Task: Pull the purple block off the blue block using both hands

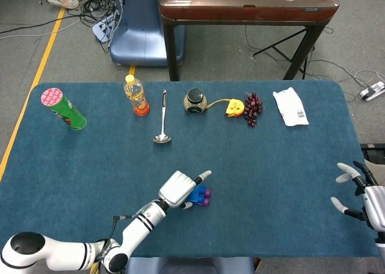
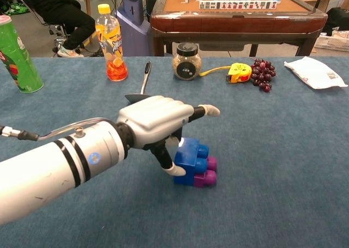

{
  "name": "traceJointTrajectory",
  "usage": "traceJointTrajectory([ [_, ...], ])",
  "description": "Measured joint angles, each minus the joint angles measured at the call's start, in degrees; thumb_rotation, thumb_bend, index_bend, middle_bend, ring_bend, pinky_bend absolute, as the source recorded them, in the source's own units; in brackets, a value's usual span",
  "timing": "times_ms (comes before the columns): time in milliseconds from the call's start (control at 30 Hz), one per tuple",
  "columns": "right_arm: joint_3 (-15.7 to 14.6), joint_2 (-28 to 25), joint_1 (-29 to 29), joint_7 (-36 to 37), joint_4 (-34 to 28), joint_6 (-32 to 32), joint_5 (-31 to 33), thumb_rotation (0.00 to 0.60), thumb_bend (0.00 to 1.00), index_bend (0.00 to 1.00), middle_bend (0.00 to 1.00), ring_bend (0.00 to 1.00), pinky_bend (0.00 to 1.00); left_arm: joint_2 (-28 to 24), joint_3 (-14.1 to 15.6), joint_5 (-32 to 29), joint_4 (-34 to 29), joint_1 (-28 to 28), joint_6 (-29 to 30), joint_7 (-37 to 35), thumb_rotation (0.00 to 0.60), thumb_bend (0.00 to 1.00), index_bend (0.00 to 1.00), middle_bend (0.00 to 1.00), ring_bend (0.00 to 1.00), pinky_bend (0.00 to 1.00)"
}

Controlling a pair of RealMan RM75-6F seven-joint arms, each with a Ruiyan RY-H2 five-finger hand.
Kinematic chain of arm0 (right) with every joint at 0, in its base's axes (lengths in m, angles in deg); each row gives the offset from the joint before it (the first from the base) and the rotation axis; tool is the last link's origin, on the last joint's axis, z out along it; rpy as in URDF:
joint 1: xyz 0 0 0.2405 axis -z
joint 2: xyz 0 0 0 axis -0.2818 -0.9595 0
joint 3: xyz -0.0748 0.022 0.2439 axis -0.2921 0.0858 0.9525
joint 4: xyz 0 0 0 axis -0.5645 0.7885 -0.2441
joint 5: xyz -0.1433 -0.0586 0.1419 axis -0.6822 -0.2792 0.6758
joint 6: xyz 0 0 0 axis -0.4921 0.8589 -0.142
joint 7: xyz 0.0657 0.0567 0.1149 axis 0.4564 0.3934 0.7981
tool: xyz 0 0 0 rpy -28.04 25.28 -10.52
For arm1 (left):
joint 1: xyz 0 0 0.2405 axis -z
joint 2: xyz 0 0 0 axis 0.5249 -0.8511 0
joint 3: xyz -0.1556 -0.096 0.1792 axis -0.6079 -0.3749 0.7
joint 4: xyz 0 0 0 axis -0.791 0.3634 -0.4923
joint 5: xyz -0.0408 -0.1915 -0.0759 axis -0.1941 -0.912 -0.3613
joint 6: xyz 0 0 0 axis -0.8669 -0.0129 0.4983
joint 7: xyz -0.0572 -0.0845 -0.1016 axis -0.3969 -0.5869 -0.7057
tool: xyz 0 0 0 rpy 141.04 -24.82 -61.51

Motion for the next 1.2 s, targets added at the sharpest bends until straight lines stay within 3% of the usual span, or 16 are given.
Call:
traceJointTrajectory([
  [500, 0.0, 0.0, -0.6, -0.8, -0.7, -0.6, -0.4, 0.6, 0.17, 0.22, 0.44, 0.38, 0.59, -2.7, -0.1, -4.5, -2.3, 0.1, -2.6, 1.0, 0.6, 0.0, 0.16, 1.0, 0.99, 1.0],
  [1100, -0.5, 0.9, -0.9, -0.2, 0.3, -1.4, -0.5, 0.6, 0.17, 0.22, 0.44, 0.38, 0.59, -3.5, -2.9, -22.4, -7.6, 5.6, -4.6, 9.9, 0.6, 0.0, 0.24, 1.0, 0.96, 1.0],
  [1200, -0.5, 1.0, -1.0, -0.3, 0.3, -1.6, -0.5, 0.6, 0.17, 0.22, 0.44, 0.38, 0.59, -3.7, -3.2, -24.9, -8.7, 6.5, -4.2, 10.4, 0.6, 0.04, 0.26, 1.0, 0.96, 1.0],
])
